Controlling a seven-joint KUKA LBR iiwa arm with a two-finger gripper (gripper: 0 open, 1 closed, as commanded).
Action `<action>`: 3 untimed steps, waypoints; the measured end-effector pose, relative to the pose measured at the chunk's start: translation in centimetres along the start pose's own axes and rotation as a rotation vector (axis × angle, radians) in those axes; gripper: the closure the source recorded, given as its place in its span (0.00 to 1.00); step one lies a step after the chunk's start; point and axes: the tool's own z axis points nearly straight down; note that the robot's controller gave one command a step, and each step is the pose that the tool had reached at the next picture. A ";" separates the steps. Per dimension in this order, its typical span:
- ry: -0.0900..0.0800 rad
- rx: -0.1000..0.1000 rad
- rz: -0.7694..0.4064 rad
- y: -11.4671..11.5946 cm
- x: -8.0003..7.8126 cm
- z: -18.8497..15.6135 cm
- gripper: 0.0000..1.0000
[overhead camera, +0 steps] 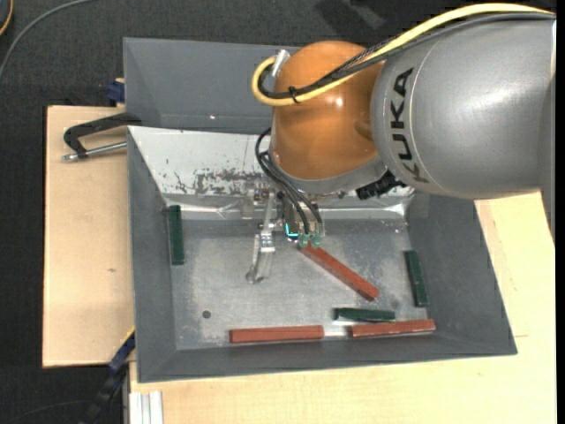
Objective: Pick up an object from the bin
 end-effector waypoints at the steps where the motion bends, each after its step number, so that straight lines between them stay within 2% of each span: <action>1: -0.010 0.001 -0.155 -4.7 -4.3 3.5 0.00; 2: 0.001 0.002 -0.245 -12.5 -0.3 14.1 0.00; 3: -0.013 0.005 -0.337 -20.2 -1.4 14.4 0.00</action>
Offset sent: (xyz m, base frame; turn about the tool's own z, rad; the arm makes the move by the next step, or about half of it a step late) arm 0.0419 -0.0461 -0.0353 -0.1572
